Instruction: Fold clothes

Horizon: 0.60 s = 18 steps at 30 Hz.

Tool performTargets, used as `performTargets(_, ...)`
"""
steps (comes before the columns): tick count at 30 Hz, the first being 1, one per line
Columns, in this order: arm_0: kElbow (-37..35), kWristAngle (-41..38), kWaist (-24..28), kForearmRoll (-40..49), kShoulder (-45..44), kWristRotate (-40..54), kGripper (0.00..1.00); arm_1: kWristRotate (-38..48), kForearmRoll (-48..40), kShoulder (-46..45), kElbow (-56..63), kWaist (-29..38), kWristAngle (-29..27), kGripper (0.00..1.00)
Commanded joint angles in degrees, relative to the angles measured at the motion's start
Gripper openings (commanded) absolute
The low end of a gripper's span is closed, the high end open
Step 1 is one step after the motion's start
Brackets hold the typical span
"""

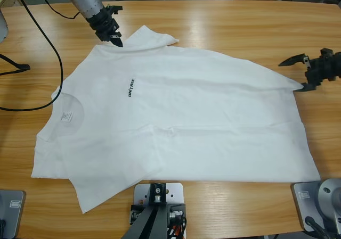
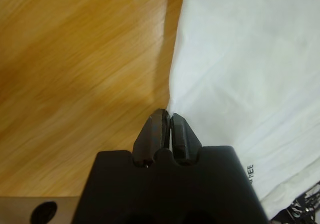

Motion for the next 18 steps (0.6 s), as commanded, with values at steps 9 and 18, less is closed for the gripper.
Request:
performTargets(9, -27.75, 1.35, -1.21, 3.09, 6.67, -0.19, 0.000, -7.71, -12.01, 0.83, 5.81, -0.60, 5.78, 0.720)
performTargets(18, -27.75, 1.35, -1.58, 3.99, 6.14, -0.15, 0.000, -14.46, -17.51, -0.68, 8.69, -0.58, 4.81, 0.000)
